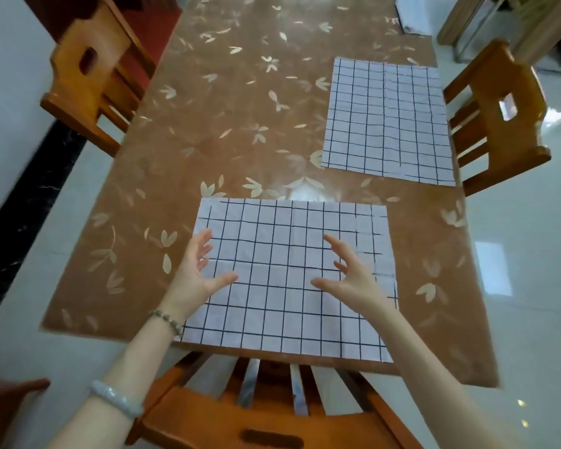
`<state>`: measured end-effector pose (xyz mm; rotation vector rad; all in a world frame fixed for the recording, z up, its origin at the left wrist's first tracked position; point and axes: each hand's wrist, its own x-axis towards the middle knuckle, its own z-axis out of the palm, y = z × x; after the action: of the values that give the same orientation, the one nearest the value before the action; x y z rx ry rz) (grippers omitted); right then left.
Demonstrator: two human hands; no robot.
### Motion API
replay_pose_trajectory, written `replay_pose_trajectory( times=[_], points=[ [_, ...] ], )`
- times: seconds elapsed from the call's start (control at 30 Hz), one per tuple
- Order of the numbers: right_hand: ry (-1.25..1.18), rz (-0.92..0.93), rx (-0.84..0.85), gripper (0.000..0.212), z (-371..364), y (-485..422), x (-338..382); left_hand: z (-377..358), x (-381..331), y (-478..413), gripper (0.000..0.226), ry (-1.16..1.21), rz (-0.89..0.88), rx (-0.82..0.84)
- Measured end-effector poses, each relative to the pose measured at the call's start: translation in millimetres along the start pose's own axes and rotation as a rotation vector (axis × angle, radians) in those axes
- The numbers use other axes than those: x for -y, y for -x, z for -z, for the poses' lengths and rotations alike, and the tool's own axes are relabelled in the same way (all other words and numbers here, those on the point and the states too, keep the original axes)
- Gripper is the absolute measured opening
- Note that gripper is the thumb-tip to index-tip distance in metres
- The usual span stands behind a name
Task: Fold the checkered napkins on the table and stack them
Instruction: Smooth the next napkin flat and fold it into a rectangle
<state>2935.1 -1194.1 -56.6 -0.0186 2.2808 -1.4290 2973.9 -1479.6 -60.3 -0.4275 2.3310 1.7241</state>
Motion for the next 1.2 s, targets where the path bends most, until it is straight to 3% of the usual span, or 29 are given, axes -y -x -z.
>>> replay_pose_trajectory(
  times=[0.17,0.3,0.47,0.73,0.93,1.07,1.13,1.2],
  points=[
    [0.337,0.025,0.120,0.086,-21,-29,-31,5,31,-30,0.088,-0.147,0.128,0.005],
    [0.689,0.097,0.184,0.095,-29,-45,-58,6,50,-51,0.076,-0.383,0.336,-0.185],
    [0.945,0.104,0.234,0.110,-35,-53,-77,1,65,-67,0.075,-0.612,0.377,-0.328],
    [0.996,0.085,0.277,0.114,-38,-57,-87,1,64,-86,0.072,-0.591,0.446,-0.401],
    [0.959,0.106,0.257,0.114,-45,-63,-85,18,61,-92,0.032,-0.474,0.502,-0.347],
    [0.934,0.150,0.230,0.113,-53,-67,-81,39,68,-95,0.029,-0.415,0.416,-0.292],
    [0.898,0.148,0.231,0.108,-54,-68,-79,47,71,-97,0.032,-0.409,0.395,-0.241],
    [0.676,0.127,0.116,0.089,-49,-69,-76,51,67,-101,0.031,-0.396,0.379,-0.204]
  ],
)
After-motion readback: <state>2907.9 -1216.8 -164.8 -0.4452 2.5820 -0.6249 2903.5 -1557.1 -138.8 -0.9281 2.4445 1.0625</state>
